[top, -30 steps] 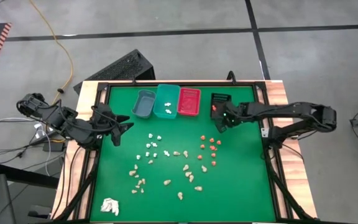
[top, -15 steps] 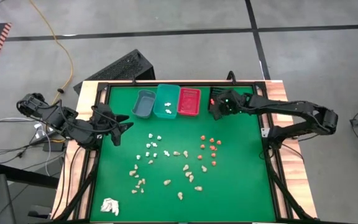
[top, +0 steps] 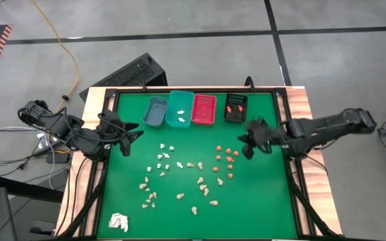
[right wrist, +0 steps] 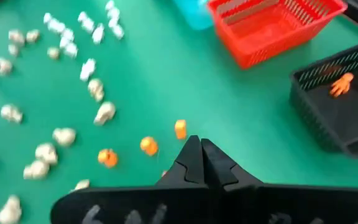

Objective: Sort Halloween decoration
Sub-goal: Put the orange skeleton toy into the black bin

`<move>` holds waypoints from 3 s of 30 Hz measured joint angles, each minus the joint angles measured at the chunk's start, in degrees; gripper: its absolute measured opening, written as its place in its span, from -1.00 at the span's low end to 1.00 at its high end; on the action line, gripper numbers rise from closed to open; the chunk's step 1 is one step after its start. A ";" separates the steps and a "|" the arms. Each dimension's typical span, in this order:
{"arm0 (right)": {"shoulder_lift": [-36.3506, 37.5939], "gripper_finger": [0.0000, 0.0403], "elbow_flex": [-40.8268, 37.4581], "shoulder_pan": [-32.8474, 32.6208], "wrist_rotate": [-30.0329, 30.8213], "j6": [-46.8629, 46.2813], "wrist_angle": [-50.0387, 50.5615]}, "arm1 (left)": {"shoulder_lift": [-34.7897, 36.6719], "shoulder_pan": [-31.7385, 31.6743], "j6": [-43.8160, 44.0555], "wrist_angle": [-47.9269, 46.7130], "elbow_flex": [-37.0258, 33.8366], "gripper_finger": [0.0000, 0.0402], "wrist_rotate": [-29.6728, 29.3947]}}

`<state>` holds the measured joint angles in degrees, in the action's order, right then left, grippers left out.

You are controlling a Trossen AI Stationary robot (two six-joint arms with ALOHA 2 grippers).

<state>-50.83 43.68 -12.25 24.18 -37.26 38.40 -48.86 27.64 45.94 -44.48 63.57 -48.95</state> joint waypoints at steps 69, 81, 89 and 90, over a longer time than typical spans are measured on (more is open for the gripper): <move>-26.85 -0.03 -29.88 -12.37 22.65 -24.04 -48.77 | 0.02 -9.38 -2.65 1.06 0.00 -0.07 6.55; -26.18 -0.94 -27.70 -12.34 21.46 -23.61 -52.13 | 0.00 -9.38 -4.56 1.04 0.00 -0.07 6.53; -18.44 -0.91 -20.16 -6.34 21.43 -17.13 -42.84 | 0.00 -9.38 -4.60 1.06 0.00 -0.07 6.53; -16.88 -0.92 -18.86 -4.71 21.50 -15.89 -40.04 | 0.00 -9.38 -4.60 1.06 0.00 -0.07 6.53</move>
<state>-67.71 24.82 -16.96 45.68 -53.15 -1.64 -48.86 18.26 41.34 -43.42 63.57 -42.41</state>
